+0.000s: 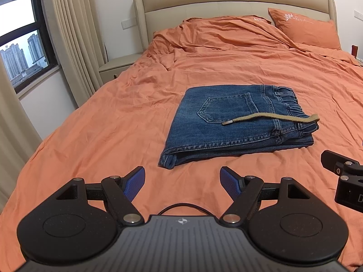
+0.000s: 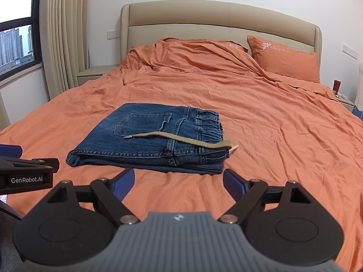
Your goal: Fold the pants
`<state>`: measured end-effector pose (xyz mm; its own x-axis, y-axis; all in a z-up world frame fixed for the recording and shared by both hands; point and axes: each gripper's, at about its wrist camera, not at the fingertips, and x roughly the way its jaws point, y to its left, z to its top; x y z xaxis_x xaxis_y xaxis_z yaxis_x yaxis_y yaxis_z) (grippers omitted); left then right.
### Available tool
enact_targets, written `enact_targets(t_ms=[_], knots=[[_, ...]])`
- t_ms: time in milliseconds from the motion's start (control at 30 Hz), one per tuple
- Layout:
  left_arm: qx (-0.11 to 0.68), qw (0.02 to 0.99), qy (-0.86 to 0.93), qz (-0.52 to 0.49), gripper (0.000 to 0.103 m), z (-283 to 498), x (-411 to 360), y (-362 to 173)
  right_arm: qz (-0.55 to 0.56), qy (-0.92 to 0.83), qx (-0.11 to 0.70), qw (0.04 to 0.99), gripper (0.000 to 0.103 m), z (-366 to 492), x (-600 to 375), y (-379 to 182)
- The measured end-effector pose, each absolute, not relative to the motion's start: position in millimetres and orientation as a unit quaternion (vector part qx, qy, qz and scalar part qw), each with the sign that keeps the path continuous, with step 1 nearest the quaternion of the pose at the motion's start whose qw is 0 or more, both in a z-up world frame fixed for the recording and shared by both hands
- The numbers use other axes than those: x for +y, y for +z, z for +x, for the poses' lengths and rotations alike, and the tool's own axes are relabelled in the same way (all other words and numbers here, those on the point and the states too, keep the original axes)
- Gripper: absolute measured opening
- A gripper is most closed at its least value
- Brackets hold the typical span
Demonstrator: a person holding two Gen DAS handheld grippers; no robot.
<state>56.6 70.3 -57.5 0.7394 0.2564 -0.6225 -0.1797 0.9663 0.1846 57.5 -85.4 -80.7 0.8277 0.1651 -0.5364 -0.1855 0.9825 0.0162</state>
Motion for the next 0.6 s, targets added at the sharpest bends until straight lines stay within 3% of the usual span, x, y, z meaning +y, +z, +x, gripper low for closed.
enact_targets(t_ms=[600], knots=[[0.344,0.93,0.115,0.057,0.088,58.4,73.2,-59.3,-0.019,0.093,0.282,0.955,0.081,56.9,-86.7,-79.7]])
